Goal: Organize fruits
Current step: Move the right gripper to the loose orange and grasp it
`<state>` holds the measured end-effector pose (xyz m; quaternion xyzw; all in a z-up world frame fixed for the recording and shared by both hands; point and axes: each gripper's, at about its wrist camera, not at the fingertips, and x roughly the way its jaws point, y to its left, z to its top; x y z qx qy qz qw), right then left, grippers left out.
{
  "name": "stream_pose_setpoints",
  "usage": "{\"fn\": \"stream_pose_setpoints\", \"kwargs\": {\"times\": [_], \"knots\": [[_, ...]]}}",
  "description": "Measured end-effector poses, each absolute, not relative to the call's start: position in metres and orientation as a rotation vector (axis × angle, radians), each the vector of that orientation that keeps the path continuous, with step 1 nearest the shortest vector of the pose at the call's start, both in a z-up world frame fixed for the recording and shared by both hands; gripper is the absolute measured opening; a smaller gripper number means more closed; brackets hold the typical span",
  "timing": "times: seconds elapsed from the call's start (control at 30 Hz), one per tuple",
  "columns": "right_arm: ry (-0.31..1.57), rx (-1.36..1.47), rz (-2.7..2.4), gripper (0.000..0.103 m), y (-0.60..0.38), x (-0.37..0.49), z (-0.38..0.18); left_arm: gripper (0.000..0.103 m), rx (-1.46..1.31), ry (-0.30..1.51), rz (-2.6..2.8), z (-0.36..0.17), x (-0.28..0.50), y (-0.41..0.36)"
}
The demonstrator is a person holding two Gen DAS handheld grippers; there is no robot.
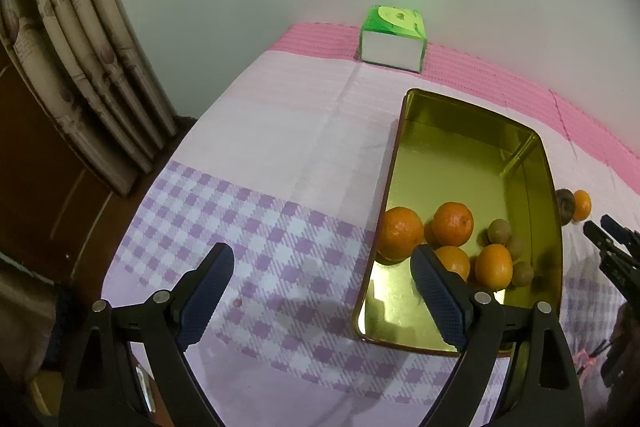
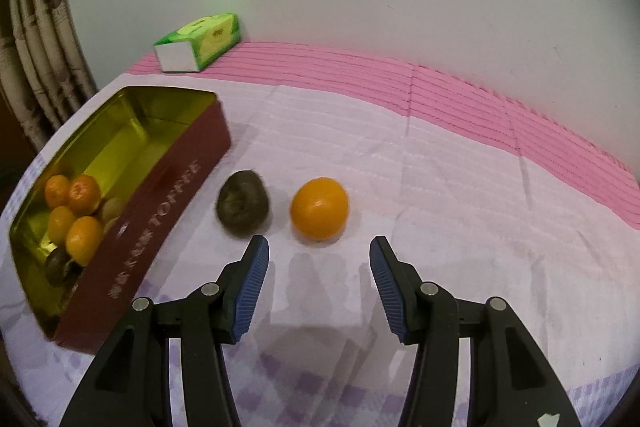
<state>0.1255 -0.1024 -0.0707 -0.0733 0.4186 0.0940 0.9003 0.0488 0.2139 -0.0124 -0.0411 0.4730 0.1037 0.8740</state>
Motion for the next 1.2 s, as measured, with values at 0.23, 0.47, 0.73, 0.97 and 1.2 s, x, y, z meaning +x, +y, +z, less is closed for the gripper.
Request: {"fn": "stream_pose_setpoints", "kwargs": {"times": [0.23,0.47,0.73,0.97,1.2], "knots": [[0.882,-0.156,0.197,0.05,-0.101,0.149,-0.087,0.09,-0.07,0.975,0.205,-0.014,0.05,0.21],[0.878,-0.131,0.196,0.049,-0.098,0.165,-0.097,0.09,-0.056,0.977,0.2,-0.017,0.052,0.205],[0.871,-0.123,0.233,0.035,-0.103,0.166,-0.094,0.09,0.001,0.988,0.189,-0.02,0.055,0.184],[0.864,-0.119,0.207,0.035,-0.124,0.161,-0.092,0.09,0.018,0.978,0.149,-0.014,0.058,0.156],[0.872,-0.102,0.125,0.035,-0.168,0.152,-0.093,0.09,0.052,0.972,0.049,-0.009,0.069,0.105]]}}
